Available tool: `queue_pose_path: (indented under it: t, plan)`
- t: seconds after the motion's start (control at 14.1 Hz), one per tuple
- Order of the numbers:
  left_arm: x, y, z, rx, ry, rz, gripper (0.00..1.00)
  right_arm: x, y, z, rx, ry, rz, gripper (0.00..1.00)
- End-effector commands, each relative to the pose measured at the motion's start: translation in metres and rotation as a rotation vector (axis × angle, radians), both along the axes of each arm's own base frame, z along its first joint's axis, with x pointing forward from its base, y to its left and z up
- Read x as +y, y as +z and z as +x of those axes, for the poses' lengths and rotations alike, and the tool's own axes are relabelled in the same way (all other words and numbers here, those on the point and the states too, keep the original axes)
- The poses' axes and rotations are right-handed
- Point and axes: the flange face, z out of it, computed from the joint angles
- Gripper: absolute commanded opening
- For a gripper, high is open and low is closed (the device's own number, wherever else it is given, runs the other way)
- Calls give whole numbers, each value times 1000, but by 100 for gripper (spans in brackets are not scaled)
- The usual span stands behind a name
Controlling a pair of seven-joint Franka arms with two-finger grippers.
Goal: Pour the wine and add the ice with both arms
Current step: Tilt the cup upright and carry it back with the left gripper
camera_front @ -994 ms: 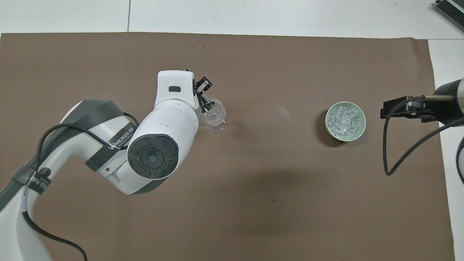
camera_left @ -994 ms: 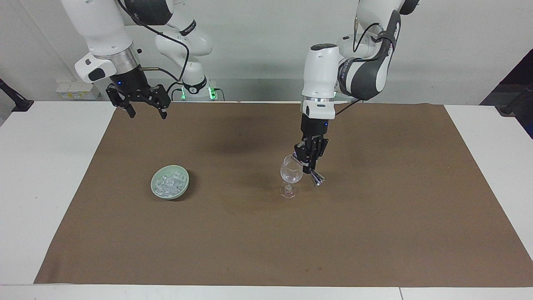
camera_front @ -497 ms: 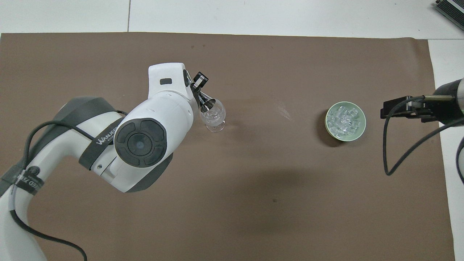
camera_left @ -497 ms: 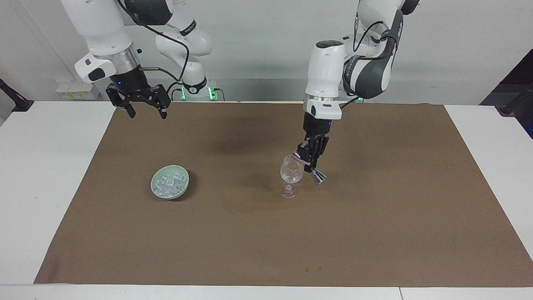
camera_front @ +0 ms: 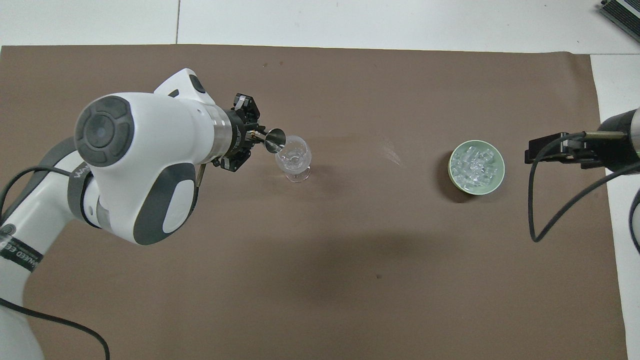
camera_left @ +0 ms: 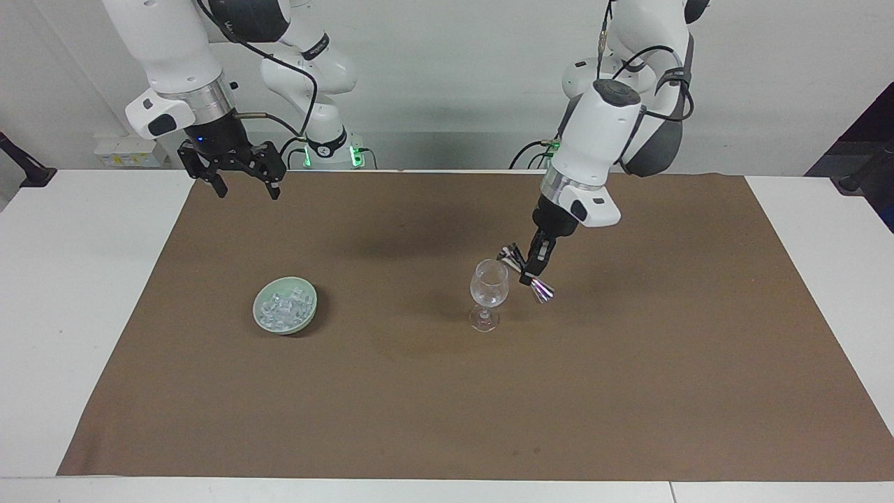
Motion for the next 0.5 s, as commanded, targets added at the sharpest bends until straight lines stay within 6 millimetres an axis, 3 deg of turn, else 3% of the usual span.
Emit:
queue_pose_path:
  t: [0.0, 0.14, 0.28, 0.43]
  plan:
    - [35, 3, 8, 115, 82, -117, 0, -3, 0, 1, -2, 16, 20, 100]
    - [60, 10, 5, 165, 55, -168, 0, -3, 0, 1, -1, 16, 20, 100]
    - [110, 4, 15, 256, 130, -248, 0, -2, 0, 1, -2, 17, 20, 100]
    - [150, -6, 14, 350, 95, -327, 0, -3, 0, 1, -1, 16, 20, 100]
